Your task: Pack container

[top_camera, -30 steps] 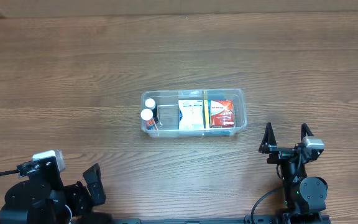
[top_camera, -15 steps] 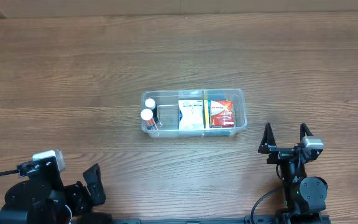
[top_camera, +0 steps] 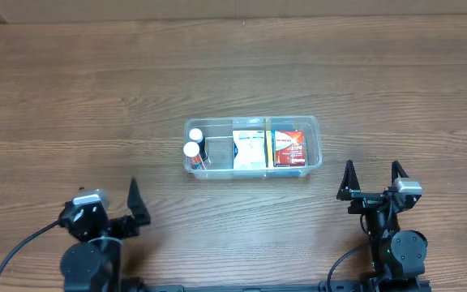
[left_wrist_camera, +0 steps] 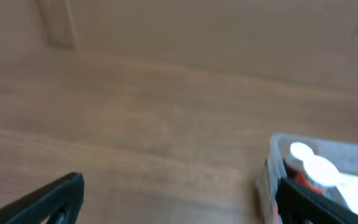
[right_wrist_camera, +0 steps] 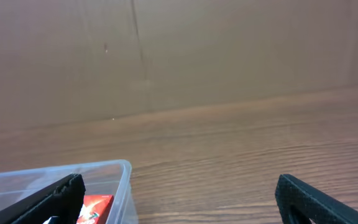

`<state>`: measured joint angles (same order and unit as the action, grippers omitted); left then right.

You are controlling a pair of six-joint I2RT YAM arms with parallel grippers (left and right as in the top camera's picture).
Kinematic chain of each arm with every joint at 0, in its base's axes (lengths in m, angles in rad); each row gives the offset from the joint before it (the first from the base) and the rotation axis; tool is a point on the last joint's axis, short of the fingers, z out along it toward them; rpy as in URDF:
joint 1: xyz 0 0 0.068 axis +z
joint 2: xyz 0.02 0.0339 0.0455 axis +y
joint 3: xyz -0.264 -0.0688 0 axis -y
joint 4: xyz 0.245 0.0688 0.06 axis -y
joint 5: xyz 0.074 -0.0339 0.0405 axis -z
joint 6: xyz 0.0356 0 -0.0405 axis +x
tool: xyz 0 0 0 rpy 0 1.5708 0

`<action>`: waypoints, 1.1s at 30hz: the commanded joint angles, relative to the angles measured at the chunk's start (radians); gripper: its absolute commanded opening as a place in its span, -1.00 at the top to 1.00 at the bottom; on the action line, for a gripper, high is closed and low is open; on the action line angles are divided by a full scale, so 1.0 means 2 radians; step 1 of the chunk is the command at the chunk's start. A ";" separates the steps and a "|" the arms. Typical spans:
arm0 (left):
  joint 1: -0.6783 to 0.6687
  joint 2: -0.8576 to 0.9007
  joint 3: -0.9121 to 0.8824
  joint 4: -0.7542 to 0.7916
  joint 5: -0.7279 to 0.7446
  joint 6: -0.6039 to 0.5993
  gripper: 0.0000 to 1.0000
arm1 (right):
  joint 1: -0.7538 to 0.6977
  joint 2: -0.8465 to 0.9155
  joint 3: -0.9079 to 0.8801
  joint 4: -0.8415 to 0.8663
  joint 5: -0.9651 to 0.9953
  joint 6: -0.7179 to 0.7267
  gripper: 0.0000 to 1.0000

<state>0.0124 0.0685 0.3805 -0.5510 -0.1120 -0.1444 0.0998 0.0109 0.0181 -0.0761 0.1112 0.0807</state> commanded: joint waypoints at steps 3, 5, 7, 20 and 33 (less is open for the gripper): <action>0.004 -0.033 -0.141 0.238 0.086 0.093 -1.00 | -0.002 -0.004 -0.005 0.002 0.000 -0.001 -1.00; 0.004 -0.033 -0.176 0.274 0.105 0.100 -1.00 | -0.002 -0.004 -0.005 0.002 0.000 -0.001 -1.00; 0.004 -0.033 -0.187 0.239 0.108 0.081 -1.00 | -0.002 -0.004 -0.005 0.002 0.000 -0.001 -1.00; 0.003 -0.032 -0.187 0.241 0.107 0.082 -1.00 | -0.002 -0.004 -0.005 0.002 0.000 -0.001 -1.00; 0.003 -0.032 -0.187 0.241 0.107 0.082 -1.00 | -0.002 -0.004 -0.005 0.002 0.000 -0.001 -1.00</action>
<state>0.0139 0.0151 0.0082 -0.0677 0.0803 0.0010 0.0994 0.0109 0.0181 -0.0757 0.1108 0.0811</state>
